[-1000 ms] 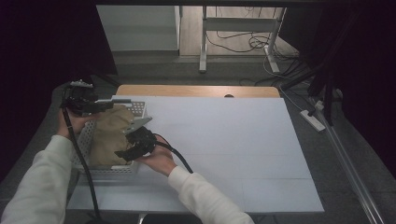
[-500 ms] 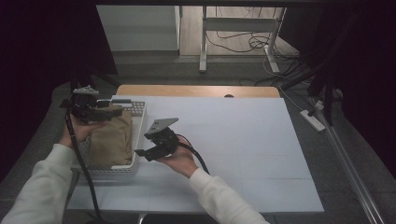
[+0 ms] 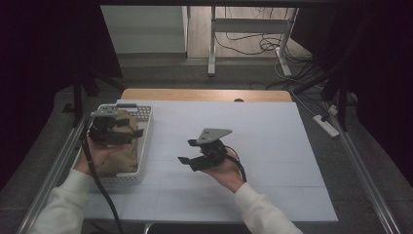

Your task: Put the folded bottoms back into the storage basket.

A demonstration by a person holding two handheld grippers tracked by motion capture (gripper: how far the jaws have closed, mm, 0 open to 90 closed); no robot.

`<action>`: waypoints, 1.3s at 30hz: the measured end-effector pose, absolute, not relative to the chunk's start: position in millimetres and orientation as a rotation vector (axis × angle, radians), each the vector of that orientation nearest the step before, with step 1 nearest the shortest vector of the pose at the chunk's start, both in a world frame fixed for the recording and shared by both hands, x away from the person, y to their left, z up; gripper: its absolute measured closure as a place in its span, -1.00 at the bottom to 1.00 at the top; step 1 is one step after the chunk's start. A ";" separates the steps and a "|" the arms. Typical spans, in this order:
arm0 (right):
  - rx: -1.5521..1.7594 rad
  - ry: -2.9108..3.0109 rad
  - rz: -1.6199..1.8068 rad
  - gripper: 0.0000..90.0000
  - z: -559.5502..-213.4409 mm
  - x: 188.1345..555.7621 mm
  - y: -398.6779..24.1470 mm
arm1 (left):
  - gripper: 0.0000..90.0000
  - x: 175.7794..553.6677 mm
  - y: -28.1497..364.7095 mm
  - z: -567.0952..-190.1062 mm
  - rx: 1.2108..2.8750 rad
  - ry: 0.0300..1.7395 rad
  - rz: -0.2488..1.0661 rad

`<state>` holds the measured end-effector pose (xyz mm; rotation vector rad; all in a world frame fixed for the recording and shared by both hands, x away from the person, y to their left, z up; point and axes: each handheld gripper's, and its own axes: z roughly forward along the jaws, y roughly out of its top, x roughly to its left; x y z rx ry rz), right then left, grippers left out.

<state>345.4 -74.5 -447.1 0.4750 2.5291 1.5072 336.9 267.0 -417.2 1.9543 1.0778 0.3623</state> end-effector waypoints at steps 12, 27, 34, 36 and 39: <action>0.577 2.443 1.458 -0.31 -440.9 328.7 -166.4 | -0.49 299.1 229.7 -425.0 1.979 1.044 0.383; 0.766 2.342 1.406 -0.31 -460.2 307.8 -274.2 | -0.51 272.4 205.8 -447.2 2.012 1.021 0.332; 0.771 2.339 1.369 -0.31 -465.6 308.9 -283.7 | -0.52 272.8 204.4 -449.7 2.019 1.015 0.326; 0.754 2.348 1.365 -0.31 -465.7 308.6 -282.4 | -0.51 272.4 206.6 -449.6 2.011 1.021 0.325; 0.755 2.356 1.366 -0.31 -466.6 309.0 -282.2 | -0.51 271.9 208.4 -450.1 2.005 1.024 0.322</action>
